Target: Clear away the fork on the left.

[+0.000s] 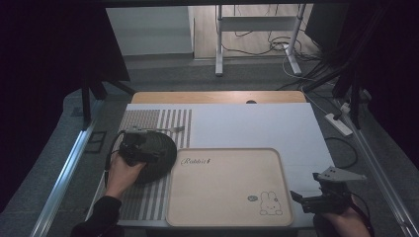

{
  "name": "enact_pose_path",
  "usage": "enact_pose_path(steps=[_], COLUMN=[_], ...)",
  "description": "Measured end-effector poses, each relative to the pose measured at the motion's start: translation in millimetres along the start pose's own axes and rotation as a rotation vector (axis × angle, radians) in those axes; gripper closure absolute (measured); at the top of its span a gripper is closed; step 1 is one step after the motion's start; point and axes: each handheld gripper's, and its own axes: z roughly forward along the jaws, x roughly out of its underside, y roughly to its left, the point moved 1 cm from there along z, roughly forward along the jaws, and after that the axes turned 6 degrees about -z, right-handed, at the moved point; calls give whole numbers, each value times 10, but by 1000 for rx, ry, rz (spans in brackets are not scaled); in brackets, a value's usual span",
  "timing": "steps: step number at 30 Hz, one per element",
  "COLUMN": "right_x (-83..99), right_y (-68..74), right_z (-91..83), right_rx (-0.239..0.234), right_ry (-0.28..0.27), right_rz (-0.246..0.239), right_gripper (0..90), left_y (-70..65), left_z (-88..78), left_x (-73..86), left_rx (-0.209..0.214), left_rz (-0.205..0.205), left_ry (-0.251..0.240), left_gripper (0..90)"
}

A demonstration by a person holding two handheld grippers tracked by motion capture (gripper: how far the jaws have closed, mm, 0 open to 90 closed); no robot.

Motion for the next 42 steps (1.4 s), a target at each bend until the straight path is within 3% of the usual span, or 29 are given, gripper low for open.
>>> enact_pose_path(steps=[25,42], right_x=[-1,-1], right_y=[-3,-3], right_z=[3,6], right_rx=[-10,-15], right_ry=[2,6], right_rz=[-1,-4], right_gripper=[5,5], left_y=[298,510], left_z=[206,475], left_x=[-305,-486], left_rx=[-13,-44], left_rz=[-34,-57], left_ry=[-1,64], left_gripper=[0,0])
